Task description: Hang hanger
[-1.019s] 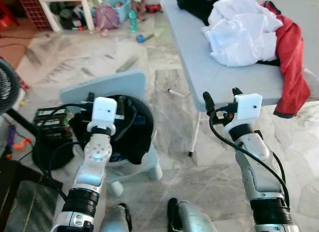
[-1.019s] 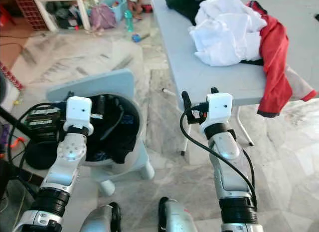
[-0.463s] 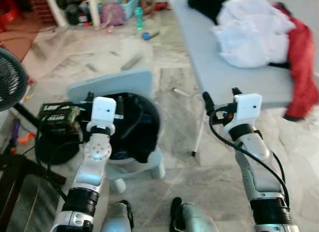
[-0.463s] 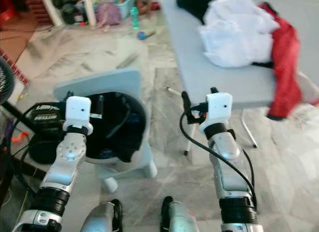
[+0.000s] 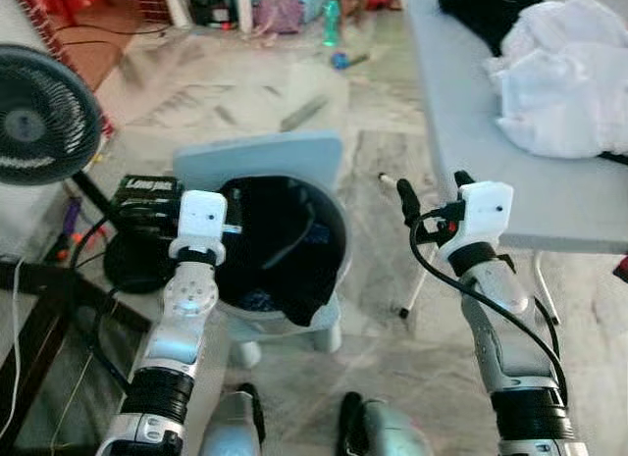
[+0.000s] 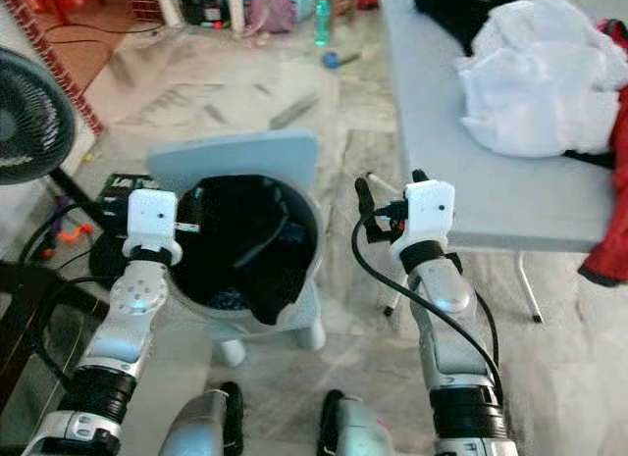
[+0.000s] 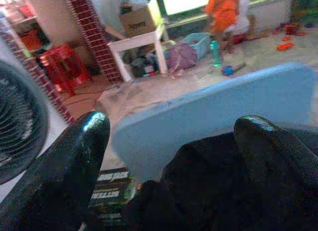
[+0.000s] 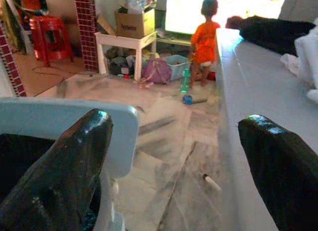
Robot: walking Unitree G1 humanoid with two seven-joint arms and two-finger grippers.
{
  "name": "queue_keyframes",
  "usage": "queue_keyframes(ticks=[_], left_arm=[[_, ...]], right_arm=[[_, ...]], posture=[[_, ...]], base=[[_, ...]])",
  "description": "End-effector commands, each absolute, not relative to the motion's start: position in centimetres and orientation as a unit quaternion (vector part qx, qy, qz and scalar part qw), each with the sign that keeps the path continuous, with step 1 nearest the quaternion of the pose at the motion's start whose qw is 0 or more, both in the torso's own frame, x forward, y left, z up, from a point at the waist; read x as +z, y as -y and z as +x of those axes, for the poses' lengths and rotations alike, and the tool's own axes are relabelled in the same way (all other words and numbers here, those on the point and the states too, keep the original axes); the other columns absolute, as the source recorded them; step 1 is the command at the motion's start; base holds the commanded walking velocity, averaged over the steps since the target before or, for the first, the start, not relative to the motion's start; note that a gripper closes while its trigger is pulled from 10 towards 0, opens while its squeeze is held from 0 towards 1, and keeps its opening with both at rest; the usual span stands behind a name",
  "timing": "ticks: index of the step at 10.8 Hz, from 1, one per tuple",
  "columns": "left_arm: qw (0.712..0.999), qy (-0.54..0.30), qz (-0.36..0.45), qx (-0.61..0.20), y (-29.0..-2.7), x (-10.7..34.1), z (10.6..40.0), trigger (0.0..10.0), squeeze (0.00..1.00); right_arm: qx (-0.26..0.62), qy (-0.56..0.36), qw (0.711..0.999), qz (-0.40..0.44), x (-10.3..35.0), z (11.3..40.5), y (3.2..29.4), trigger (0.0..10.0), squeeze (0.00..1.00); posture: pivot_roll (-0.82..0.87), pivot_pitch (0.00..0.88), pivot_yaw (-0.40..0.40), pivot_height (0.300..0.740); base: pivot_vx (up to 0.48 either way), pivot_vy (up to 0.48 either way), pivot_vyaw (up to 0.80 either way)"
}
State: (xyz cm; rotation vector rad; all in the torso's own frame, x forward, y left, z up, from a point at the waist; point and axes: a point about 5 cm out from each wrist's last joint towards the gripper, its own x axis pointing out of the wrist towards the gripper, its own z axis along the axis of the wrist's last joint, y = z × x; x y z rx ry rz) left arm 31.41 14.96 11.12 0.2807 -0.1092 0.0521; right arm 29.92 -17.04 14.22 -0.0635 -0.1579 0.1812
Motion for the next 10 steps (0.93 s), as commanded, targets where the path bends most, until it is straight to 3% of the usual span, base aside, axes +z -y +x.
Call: queue_keyframes(ticks=[1, 4, 6, 10], left_arm=[[0.988, 0.058, 0.142, 0.023, -14.96, 11.2, 31.31, 10.0, 0.0], [0.988, 0.06, 0.143, 0.021, -14.89, 11.16, 31.26, 10.0, 0.0], [0.988, 0.06, 0.144, 0.02, -14.83, 11.2, 31.24, 10.0, 0.0], [0.987, 0.058, 0.15, 0.026, -14.89, 11.21, 31.23, 10.0, 0.0]], right_arm=[[0.088, 0.08, 0.992, -0.032, 14.24, 29.74, 17.29, 10.0, 0.0], [0.09, 0.081, 0.992, -0.034, 14.22, 29.77, 17.21, 10.0, 0.0], [0.086, 0.079, 0.993, -0.033, 14.19, 29.8, 17.32, 10.0, 0.0], [0.083, 0.078, 0.993, -0.029, 14.1, 29.82, 17.41, 10.0, 0.0]], posture=[[-0.08, 0.163, -0.016, 0.74], [-0.08, 0.163, -0.016, 0.74], [-0.08, 0.165, -0.016, 0.74], [-0.08, 0.165, -0.016, 0.74]], base=[[0.33, 0.0, 0.0], [0.334, 0.0, 0.66], [0.33, 0.0, 0.0], [0.0, 0.0, 0.0]])
